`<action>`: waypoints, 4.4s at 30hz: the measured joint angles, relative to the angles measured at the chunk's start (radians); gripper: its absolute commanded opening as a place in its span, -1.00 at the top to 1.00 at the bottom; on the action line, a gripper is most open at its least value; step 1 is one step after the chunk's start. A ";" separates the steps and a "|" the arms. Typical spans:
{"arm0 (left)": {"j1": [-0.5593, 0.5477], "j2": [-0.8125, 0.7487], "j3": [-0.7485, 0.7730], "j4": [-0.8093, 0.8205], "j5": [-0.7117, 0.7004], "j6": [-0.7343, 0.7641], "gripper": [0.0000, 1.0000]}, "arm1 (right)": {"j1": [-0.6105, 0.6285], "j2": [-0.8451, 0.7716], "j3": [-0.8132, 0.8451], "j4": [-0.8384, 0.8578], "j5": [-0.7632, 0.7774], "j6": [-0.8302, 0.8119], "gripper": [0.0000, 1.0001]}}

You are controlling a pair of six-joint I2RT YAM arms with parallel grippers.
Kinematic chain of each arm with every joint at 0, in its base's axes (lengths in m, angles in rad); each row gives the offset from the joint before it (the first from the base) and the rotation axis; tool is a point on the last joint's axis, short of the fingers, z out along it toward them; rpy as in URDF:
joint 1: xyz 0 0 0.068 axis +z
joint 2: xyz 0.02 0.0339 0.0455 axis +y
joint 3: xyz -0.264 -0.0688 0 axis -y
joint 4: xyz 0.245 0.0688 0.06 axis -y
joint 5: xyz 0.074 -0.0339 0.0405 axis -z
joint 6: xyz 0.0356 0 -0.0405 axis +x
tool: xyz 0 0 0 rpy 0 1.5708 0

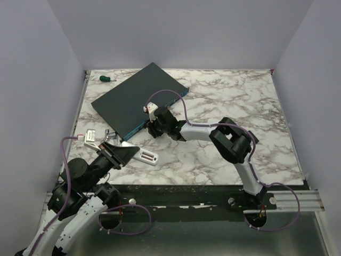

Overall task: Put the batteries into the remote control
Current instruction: Pick up the battery from the center of the board, then load the battery into the remote control.

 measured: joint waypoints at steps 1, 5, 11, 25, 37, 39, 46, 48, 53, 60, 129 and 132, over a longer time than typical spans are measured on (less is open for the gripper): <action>0.000 0.000 0.000 -0.002 -0.002 0.000 1.00 | -0.002 0.005 0.006 0.000 -0.004 0.000 0.14; 0.000 -0.002 0.007 -0.016 -0.014 0.003 1.00 | -0.004 0.017 0.023 0.000 -0.015 -0.001 0.28; 0.000 -0.007 0.011 -0.029 -0.023 0.004 1.00 | -0.008 0.020 0.026 0.006 -0.015 -0.003 0.62; 0.000 -0.007 0.012 -0.036 -0.033 0.003 1.00 | -0.010 -0.202 -0.312 0.096 -0.042 0.012 0.99; 0.000 -0.005 -0.055 0.050 -0.030 -0.001 1.00 | -0.011 -1.110 -0.778 0.024 -0.116 0.144 0.99; 0.000 0.001 -0.060 0.057 -0.029 -0.001 1.00 | -0.010 -1.283 -0.806 0.012 -0.201 0.155 0.99; 0.000 0.023 -0.061 0.104 -0.002 0.005 1.00 | -0.010 -1.558 -0.867 0.008 -0.519 0.217 0.99; 0.000 0.023 -0.061 0.113 0.005 0.005 1.00 | -0.010 -1.563 -0.867 0.008 -0.581 0.235 0.99; 0.000 0.024 -0.072 0.144 0.016 0.004 1.00 | -0.010 -1.555 -0.867 0.014 -0.653 0.305 0.99; 0.000 0.037 -0.089 0.170 0.046 0.005 1.00 | -0.010 -1.603 -0.879 0.053 -0.693 0.316 0.99; 0.000 -0.018 -0.339 0.996 0.574 0.290 1.00 | -0.010 -1.743 -0.924 -0.001 -0.486 -0.092 0.99; 0.000 -0.016 -0.334 0.996 0.581 0.292 1.00 | -0.010 -1.744 -0.924 -0.002 -0.478 -0.092 0.99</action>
